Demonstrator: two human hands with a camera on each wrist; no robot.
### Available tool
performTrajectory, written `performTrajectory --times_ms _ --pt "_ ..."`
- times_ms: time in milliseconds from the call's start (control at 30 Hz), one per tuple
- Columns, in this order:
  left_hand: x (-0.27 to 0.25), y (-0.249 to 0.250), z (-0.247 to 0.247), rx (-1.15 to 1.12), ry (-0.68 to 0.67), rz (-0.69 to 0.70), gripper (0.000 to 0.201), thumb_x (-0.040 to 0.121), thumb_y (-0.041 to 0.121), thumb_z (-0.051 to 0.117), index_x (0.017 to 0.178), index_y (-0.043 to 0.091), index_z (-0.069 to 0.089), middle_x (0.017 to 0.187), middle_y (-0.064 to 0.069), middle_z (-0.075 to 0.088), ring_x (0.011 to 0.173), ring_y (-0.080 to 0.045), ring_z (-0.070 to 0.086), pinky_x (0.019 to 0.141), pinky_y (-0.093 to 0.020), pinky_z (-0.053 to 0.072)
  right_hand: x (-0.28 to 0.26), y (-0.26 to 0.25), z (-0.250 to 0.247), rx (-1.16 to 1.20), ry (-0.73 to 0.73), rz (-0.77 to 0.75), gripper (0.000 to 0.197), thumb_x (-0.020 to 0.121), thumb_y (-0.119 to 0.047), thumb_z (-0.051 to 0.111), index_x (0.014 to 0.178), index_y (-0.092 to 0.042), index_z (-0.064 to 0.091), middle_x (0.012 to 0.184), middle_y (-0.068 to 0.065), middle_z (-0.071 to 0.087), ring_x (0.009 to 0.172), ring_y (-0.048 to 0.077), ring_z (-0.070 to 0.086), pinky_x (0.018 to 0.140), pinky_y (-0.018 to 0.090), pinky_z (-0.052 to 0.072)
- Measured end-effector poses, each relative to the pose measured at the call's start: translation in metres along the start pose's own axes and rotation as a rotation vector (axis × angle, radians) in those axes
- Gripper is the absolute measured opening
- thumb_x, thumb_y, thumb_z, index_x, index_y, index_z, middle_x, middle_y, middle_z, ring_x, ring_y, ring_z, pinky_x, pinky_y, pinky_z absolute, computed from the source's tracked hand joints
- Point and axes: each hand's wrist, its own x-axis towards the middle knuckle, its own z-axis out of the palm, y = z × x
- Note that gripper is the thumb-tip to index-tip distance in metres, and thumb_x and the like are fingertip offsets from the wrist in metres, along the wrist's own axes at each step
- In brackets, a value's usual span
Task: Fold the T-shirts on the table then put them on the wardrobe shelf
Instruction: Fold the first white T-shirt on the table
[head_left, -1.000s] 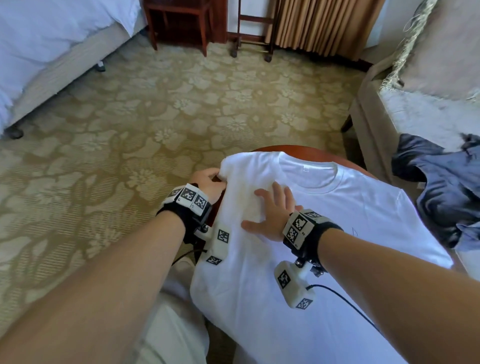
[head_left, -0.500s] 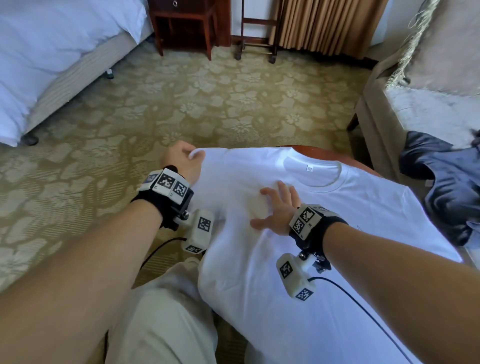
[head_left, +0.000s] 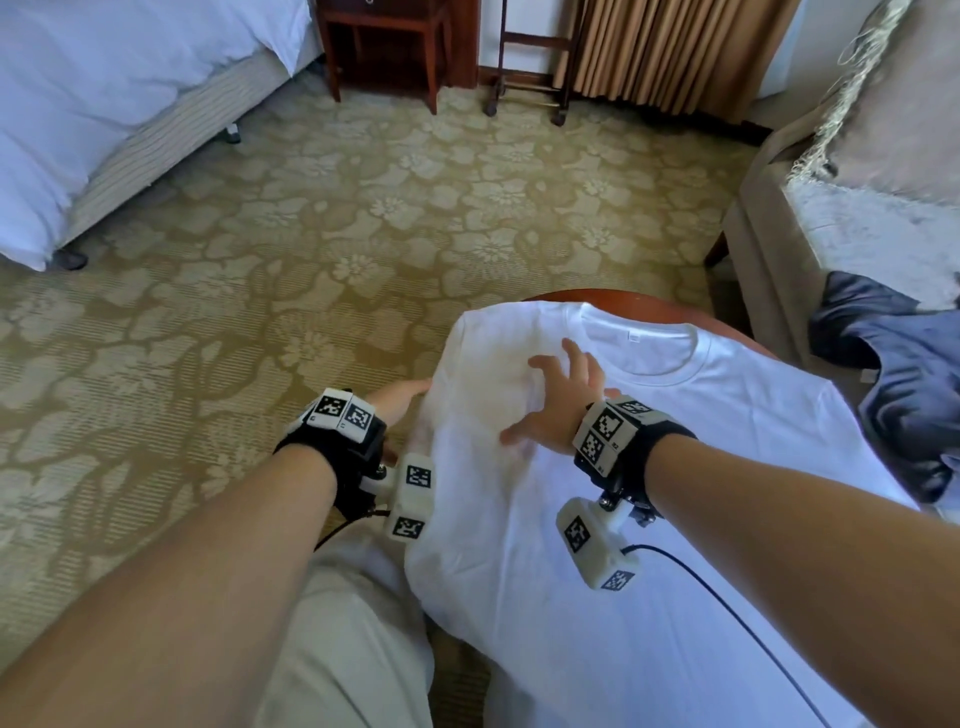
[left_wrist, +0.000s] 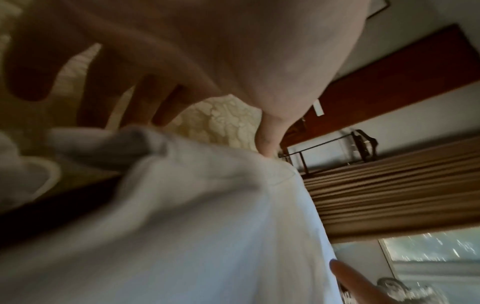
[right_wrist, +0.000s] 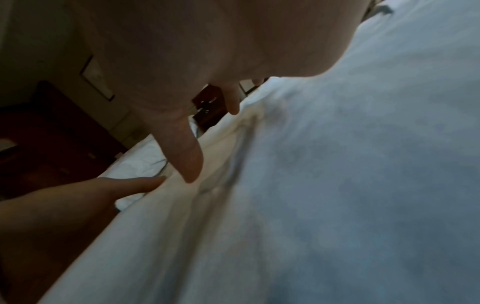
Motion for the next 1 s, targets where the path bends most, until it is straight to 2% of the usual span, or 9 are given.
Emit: performTrajectory --times_ms 133,267,367,533,633,700,800,867,1000 --pt "0.012 -0.025 0.005 -0.328 -0.042 -0.066 0.076 0.085 0.064 0.056 0.147 0.025 0.040 0.139 -0.014 0.054 0.121 -0.039 0.054 0.106 -0.053 0.041 -0.005 -0.020 0.010 -0.138 -0.122 -0.133 0.110 0.065 -0.068 0.070 0.150 -0.041 0.006 0.159 -0.007 -0.019 0.146 0.026 -0.021 0.115 0.061 0.006" --pt "-0.002 -0.036 0.008 -0.624 -0.107 -0.112 0.058 0.089 0.051 0.062 0.135 0.017 0.053 0.127 -0.018 0.062 0.112 -0.035 0.062 0.088 -0.044 0.052 -0.008 -0.025 0.019 -0.163 -0.188 -0.122 0.117 0.065 -0.071 0.067 0.151 -0.038 -0.005 0.157 -0.005 -0.026 0.145 0.025 -0.023 0.115 0.060 0.003" --pt "-0.005 -0.044 0.005 -0.674 -0.138 -0.042 0.046 0.093 0.036 0.061 0.126 0.003 0.062 0.115 -0.020 0.067 0.098 -0.034 0.066 0.090 -0.044 0.052 -0.009 -0.025 0.019 -0.167 -0.187 -0.126 0.116 0.066 -0.070 0.069 0.151 -0.039 -0.004 0.158 -0.006 -0.024 0.146 0.024 -0.022 0.114 0.060 0.004" --pt "-0.019 -0.040 -0.006 -0.783 -0.084 0.057 0.023 0.096 0.018 0.054 0.105 0.002 0.068 0.075 -0.012 0.072 0.067 -0.028 0.066 0.067 -0.034 0.052 -0.010 -0.025 0.019 -0.145 -0.161 -0.121 0.114 0.065 -0.066 0.072 0.151 -0.040 0.003 0.159 -0.009 -0.019 0.147 0.022 -0.017 0.115 0.062 0.005" --pt "-0.031 -0.028 -0.013 -0.782 -0.069 0.110 0.019 0.096 0.017 0.056 0.089 0.003 0.067 0.065 -0.008 0.072 0.051 -0.022 0.068 0.053 -0.026 0.052 -0.008 -0.028 0.019 -0.127 -0.153 -0.112 0.113 0.063 -0.064 0.073 0.151 -0.039 0.007 0.160 -0.008 -0.015 0.148 0.022 -0.015 0.115 0.062 0.006" --pt "-0.034 -0.020 -0.019 -0.763 -0.029 0.144 0.013 0.093 0.016 0.061 0.094 0.004 0.068 0.070 -0.009 0.073 0.051 -0.021 0.069 0.042 -0.022 0.049 -0.007 -0.030 0.018 -0.109 -0.149 -0.104 0.112 0.063 -0.062 0.074 0.151 -0.038 0.010 0.160 -0.008 -0.013 0.148 0.022 -0.013 0.115 0.061 0.007" --pt "-0.033 -0.013 -0.019 -0.784 0.064 0.241 0.030 0.079 0.007 0.074 0.109 0.009 0.069 0.099 -0.014 0.074 0.085 -0.033 0.073 0.062 -0.040 0.059 -0.007 -0.032 0.016 -0.061 -0.151 -0.079 0.106 0.067 -0.059 0.074 0.151 -0.035 0.014 0.161 -0.007 -0.009 0.148 0.021 -0.009 0.118 0.056 0.011" --pt "-0.037 -0.008 -0.016 -0.756 0.131 0.314 0.025 0.074 0.003 0.078 0.098 0.009 0.071 0.099 -0.012 0.075 0.093 -0.033 0.072 0.079 -0.047 0.059 -0.006 -0.033 0.013 -0.015 -0.136 -0.050 0.102 0.070 -0.057 0.072 0.151 -0.032 0.018 0.161 -0.004 -0.006 0.149 0.021 -0.005 0.118 0.052 0.015" --pt "-0.043 0.002 -0.009 -0.470 0.241 0.467 0.038 0.050 0.018 0.089 0.066 0.003 0.057 0.070 -0.008 0.062 0.065 -0.023 0.059 0.067 -0.036 0.049 -0.008 -0.033 0.004 0.056 -0.097 0.034 0.100 0.075 -0.054 0.069 0.153 -0.030 0.013 0.161 -0.003 -0.010 0.149 0.022 -0.004 0.118 0.052 0.016"
